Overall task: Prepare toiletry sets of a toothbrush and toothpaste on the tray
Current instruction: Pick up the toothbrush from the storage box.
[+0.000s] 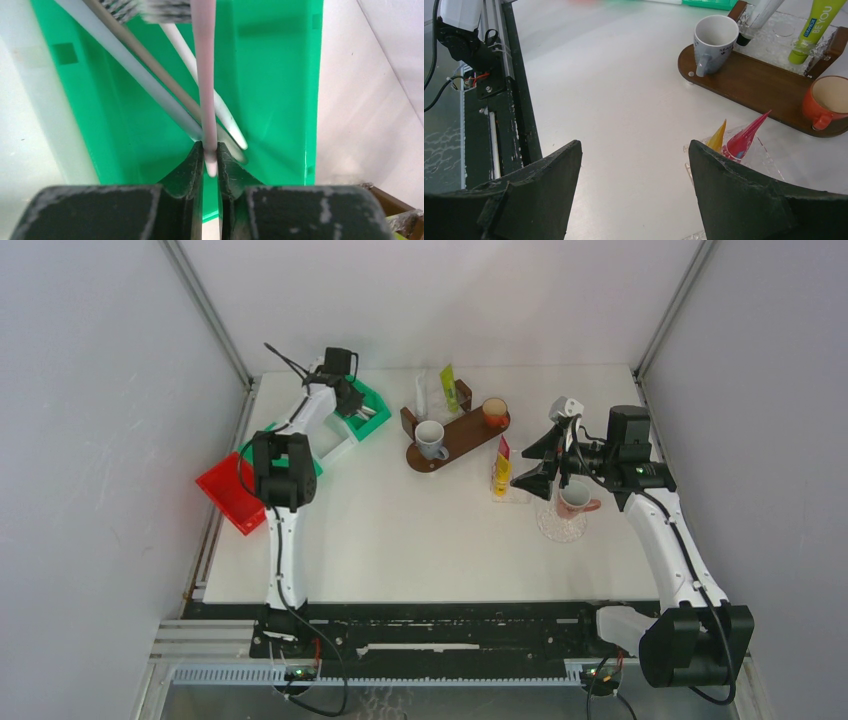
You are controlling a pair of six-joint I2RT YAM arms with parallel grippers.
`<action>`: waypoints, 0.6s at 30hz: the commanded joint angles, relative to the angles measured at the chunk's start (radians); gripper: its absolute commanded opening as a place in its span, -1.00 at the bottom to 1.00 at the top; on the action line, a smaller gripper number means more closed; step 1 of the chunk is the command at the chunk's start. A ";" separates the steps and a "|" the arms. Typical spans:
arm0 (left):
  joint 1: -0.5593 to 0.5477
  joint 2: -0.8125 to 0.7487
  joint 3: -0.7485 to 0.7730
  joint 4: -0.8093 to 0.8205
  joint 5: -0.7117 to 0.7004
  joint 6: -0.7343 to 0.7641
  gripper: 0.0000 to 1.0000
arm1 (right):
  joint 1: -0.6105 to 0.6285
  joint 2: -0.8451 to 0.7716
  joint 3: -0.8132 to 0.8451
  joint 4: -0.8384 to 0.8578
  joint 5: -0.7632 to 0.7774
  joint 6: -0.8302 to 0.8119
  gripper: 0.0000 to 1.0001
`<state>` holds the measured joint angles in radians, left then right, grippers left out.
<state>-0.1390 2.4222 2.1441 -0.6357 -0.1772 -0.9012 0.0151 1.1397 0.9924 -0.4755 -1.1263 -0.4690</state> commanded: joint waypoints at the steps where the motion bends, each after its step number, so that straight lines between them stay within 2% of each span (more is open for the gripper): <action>1: -0.023 -0.163 -0.081 0.120 -0.073 0.124 -0.99 | 0.006 -0.020 0.031 0.021 -0.001 -0.011 0.72; 9: -0.039 -0.263 -0.173 0.210 -0.125 0.216 -0.99 | 0.003 -0.021 0.031 0.021 -0.002 -0.012 0.72; 13: -0.049 -0.380 -0.330 0.382 -0.111 0.299 -0.99 | 0.002 -0.022 0.031 0.023 -0.004 -0.010 0.72; 18: -0.060 -0.528 -0.531 0.635 0.013 0.441 -0.99 | -0.001 -0.027 0.031 0.026 -0.018 -0.003 0.72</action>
<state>-0.1875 2.0480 1.7256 -0.2626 -0.2470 -0.6086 0.0147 1.1397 0.9924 -0.4751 -1.1267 -0.4686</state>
